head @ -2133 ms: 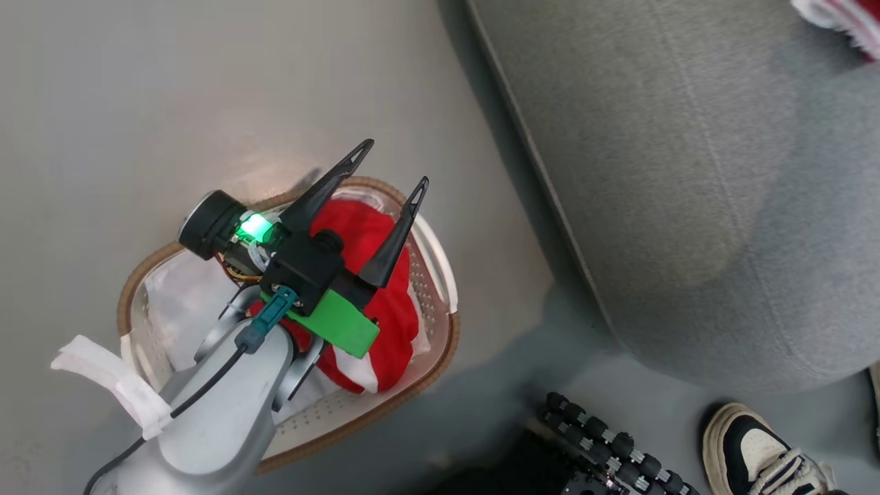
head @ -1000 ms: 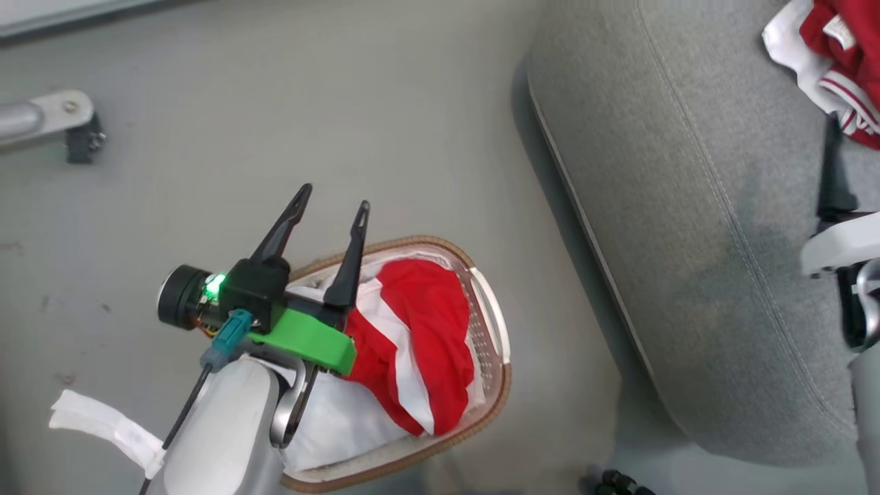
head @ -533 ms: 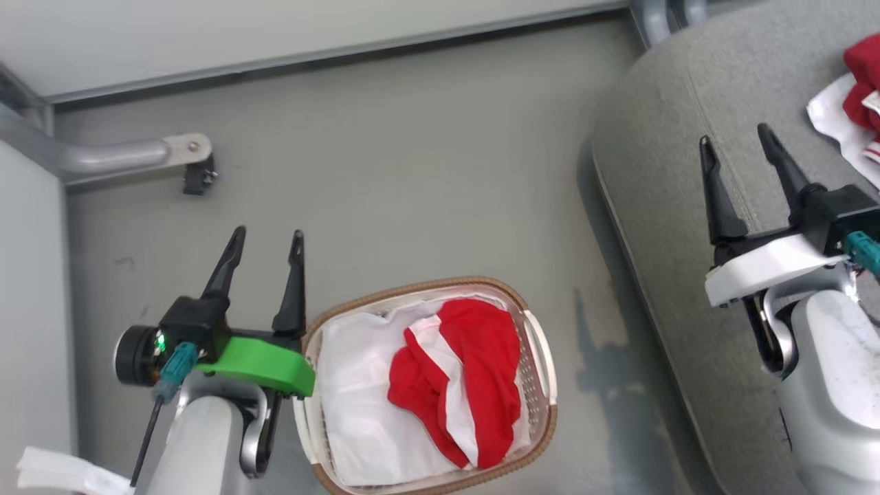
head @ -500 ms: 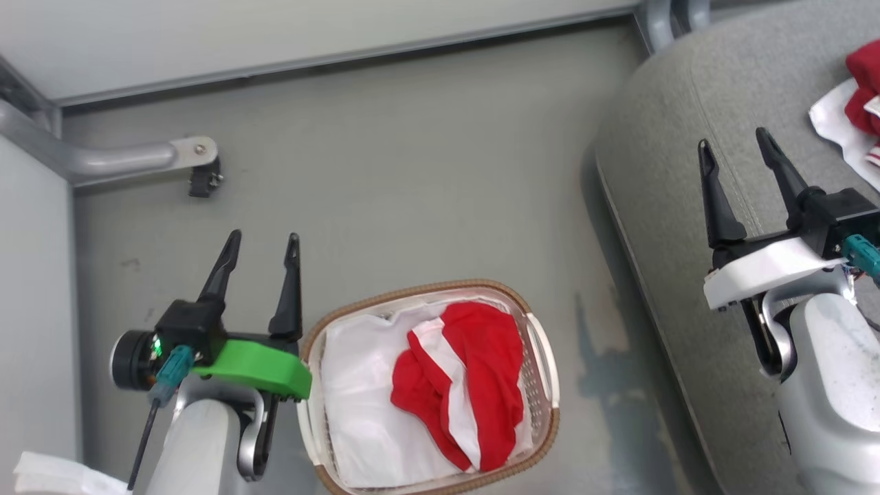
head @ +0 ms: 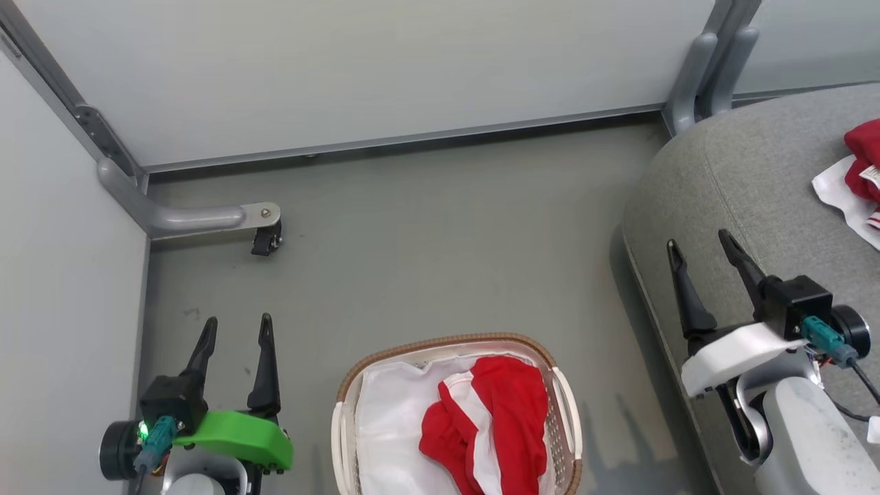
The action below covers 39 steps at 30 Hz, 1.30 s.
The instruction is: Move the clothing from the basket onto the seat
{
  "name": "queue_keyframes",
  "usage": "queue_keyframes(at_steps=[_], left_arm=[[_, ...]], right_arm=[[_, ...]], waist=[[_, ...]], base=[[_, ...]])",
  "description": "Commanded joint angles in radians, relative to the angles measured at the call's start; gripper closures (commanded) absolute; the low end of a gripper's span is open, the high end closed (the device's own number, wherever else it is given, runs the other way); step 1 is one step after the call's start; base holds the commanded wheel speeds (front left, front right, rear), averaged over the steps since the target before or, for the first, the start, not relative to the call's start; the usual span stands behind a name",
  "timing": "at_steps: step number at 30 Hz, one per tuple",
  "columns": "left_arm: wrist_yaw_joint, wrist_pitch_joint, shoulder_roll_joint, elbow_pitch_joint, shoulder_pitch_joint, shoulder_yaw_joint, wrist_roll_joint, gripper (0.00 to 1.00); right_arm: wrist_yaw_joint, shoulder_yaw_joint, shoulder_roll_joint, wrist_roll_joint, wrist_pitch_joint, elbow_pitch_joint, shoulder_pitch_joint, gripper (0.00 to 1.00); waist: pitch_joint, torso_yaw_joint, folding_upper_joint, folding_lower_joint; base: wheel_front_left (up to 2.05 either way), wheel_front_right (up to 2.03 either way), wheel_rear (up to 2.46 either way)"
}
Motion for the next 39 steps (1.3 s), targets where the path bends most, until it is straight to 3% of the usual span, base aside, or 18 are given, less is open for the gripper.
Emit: queue_keyframes(at_steps=[1, 17, 29, 39], left_arm=[[-0.003, -0.001, 0.000, 0.001, 0.026, 0.004, -0.007, 0.00], [-0.003, -0.001, 0.000, -0.014, 0.077, -0.006, -0.029, 0.00], [-0.003, -0.001, 0.001, 0.001, -0.061, -0.081, -0.041, 0.00], [-0.003, -0.001, 0.002, 0.083, -0.213, -0.176, -0.041, 0.00]], right_arm=[[-0.001, 0.002, 0.001, 0.010, -0.002, 0.005, 0.026, 0.00], [-0.001, 0.023, 0.006, 0.022, -0.002, -0.005, 0.059, 0.00], [-0.001, 0.037, 0.028, 0.026, -0.002, -0.056, -0.048, 0.00], [-0.001, 0.069, 0.062, 0.024, -0.002, -0.106, -0.157, 0.00]], waist=[[-0.031, 0.007, 0.0000, 0.0001], [-0.034, -0.001, 0.0000, 0.0001], [0.128, -0.048, 0.0000, 0.0001], [0.305, -0.129, 0.0000, 0.0001]], base=[[0.00, 0.00, 0.00], [0.00, 0.00, 0.00], [0.00, 0.00, 0.00], [0.00, 0.00, 0.00]])
